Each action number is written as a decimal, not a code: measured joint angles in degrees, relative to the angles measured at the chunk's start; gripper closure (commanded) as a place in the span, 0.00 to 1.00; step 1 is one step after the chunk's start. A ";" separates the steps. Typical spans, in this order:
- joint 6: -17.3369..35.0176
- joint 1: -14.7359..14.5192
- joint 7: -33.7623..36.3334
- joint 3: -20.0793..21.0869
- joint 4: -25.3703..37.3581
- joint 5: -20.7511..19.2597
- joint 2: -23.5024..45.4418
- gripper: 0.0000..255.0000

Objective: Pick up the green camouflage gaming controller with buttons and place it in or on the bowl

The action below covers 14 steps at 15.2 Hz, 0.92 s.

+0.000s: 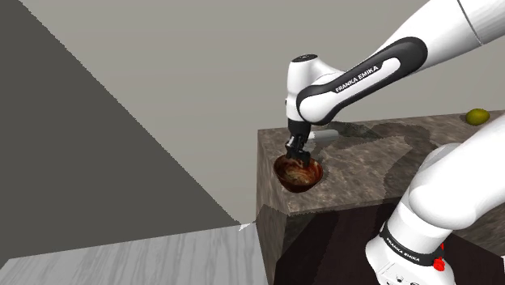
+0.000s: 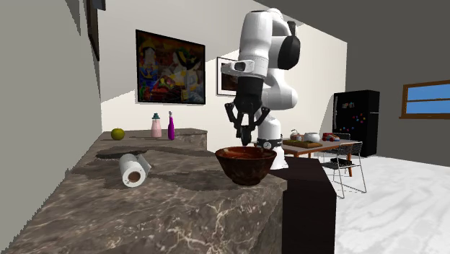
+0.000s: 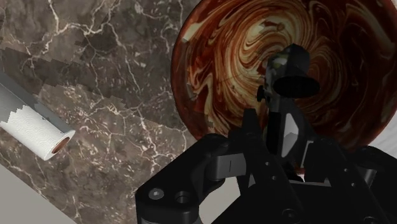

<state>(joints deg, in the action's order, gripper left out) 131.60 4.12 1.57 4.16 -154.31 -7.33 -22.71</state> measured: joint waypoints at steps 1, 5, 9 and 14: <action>0.73 0.05 0.11 0.02 -0.34 -0.11 0.40 1.00; 3.18 0.23 0.62 0.17 -1.21 -0.49 2.01 1.00; 3.31 0.23 0.65 0.18 -1.26 -0.51 2.05 1.00; 3.32 0.23 0.66 0.18 -1.27 -0.51 2.05 0.00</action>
<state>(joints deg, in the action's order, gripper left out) 134.92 4.35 2.22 4.34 -155.58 -7.84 -20.66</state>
